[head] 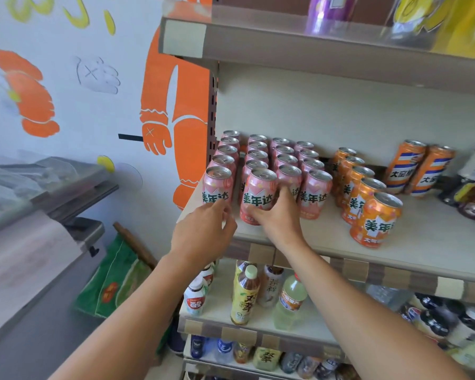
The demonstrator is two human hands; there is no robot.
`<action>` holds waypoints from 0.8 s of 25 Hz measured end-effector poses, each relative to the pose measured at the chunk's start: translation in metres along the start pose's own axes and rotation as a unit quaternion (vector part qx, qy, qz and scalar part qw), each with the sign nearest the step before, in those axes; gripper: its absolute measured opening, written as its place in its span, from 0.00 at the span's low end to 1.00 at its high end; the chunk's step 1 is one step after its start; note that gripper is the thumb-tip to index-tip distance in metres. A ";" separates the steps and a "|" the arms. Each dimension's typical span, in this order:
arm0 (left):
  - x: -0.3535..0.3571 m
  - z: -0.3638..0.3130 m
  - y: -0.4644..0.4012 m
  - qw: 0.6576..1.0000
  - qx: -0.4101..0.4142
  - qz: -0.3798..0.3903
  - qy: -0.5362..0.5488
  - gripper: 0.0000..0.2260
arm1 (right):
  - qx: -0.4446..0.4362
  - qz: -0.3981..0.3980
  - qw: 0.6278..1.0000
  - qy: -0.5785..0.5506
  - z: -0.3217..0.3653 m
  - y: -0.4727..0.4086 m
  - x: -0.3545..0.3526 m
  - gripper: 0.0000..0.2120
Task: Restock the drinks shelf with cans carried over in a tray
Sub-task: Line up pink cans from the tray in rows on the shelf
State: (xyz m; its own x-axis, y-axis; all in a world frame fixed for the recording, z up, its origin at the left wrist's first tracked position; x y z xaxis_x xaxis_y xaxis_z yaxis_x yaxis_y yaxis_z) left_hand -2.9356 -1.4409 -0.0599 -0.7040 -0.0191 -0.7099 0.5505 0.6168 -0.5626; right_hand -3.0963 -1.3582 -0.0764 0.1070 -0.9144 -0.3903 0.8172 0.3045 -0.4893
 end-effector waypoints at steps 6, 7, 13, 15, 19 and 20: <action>0.009 -0.003 -0.011 1.000 0.005 -0.012 0.019 0.09 | -0.023 0.032 0.999 0.006 -0.003 0.001 0.012 0.30; 0.010 -0.001 -0.011 1.000 0.006 -0.011 0.019 0.09 | -0.023 0.034 0.999 0.006 -0.004 0.002 0.013 0.30; 0.014 0.003 -0.008 0.999 0.000 -0.015 0.028 0.08 | -0.033 0.053 0.998 0.025 -0.002 0.004 0.013 0.32; 0.013 0.004 -0.004 0.999 -0.010 -0.011 0.031 0.08 | -0.024 0.062 0.997 0.029 0.000 0.005 0.012 0.30; 0.007 0.008 0.006 1.000 -0.015 0.001 0.026 0.08 | 0.009 0.085 0.995 0.049 0.004 0.007 0.008 0.29; 0.006 0.009 0.008 1.000 -0.013 0.004 0.023 0.09 | 0.015 0.091 0.994 0.053 0.006 0.006 0.007 0.29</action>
State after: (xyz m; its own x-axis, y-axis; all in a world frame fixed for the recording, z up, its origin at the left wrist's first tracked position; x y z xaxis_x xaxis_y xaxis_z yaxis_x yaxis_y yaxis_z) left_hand -2.9314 -1.4433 -0.0719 -0.7203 0.0221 -0.6933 0.5445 0.6373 -0.5453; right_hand -3.0868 -1.3646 -0.0774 0.1955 -0.8117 -0.5504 0.8062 0.4525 -0.3811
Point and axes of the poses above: each hand's wrist, its own y-axis away from the middle knuckle, its own x-axis out of the palm, z = x × y, the point moved 4 cm from there along -y, towards the middle knuckle, and after that the axes turned 12 degrees about -z, right-handed, at the moved point
